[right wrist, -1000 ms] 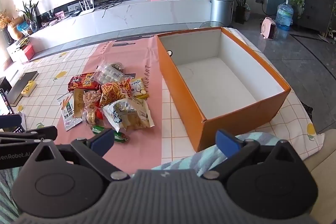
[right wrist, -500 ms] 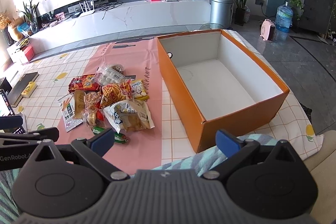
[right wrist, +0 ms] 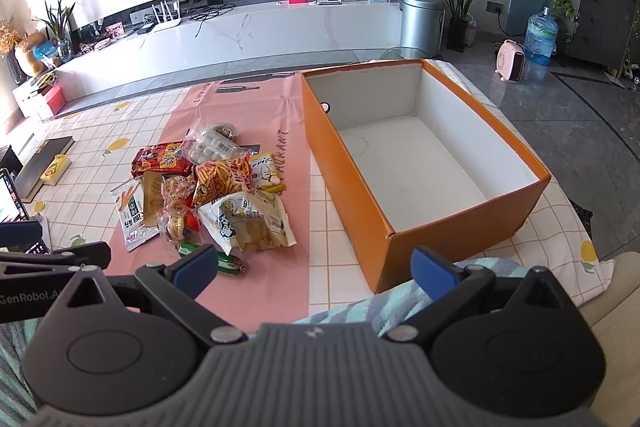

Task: Organize snacks

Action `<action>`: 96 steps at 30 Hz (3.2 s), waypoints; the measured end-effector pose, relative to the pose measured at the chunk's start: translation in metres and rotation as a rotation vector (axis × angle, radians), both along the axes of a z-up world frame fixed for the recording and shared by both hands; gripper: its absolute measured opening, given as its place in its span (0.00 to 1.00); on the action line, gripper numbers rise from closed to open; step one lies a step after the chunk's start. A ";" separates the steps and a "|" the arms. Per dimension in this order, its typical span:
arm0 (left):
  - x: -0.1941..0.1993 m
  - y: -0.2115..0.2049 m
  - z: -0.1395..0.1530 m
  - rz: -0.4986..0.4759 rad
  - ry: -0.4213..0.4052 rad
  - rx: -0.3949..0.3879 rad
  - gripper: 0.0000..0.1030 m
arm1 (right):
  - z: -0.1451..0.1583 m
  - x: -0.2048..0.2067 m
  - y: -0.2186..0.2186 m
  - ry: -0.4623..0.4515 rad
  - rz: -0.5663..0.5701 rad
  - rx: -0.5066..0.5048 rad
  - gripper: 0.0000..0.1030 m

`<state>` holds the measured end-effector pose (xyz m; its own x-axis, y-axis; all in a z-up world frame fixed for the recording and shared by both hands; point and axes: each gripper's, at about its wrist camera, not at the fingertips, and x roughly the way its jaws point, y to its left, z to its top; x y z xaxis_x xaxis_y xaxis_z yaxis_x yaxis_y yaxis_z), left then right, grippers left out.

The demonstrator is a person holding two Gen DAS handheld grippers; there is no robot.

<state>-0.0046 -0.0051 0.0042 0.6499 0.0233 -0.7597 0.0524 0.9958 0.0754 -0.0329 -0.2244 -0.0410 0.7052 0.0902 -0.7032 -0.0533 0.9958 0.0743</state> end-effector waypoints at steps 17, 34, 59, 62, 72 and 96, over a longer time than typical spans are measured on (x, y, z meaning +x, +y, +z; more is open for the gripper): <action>0.001 0.001 0.001 0.006 0.000 -0.004 0.97 | 0.002 0.000 0.003 -0.003 0.005 -0.005 0.96; 0.003 0.004 0.002 0.008 0.001 -0.007 0.97 | 0.002 0.005 0.007 0.003 0.012 -0.010 0.96; 0.053 0.035 -0.027 -0.146 0.097 -0.148 0.54 | -0.038 0.060 0.044 -0.007 0.202 0.015 0.70; 0.069 0.040 -0.035 -0.110 0.102 -0.180 0.40 | -0.046 0.077 0.052 0.015 0.236 -0.007 0.71; 0.122 0.047 -0.078 0.003 0.219 -0.235 0.53 | -0.082 0.133 0.067 0.136 0.266 0.035 0.71; 0.155 0.062 -0.129 0.078 0.310 -0.367 0.71 | -0.106 0.153 0.084 0.216 0.310 -0.017 0.42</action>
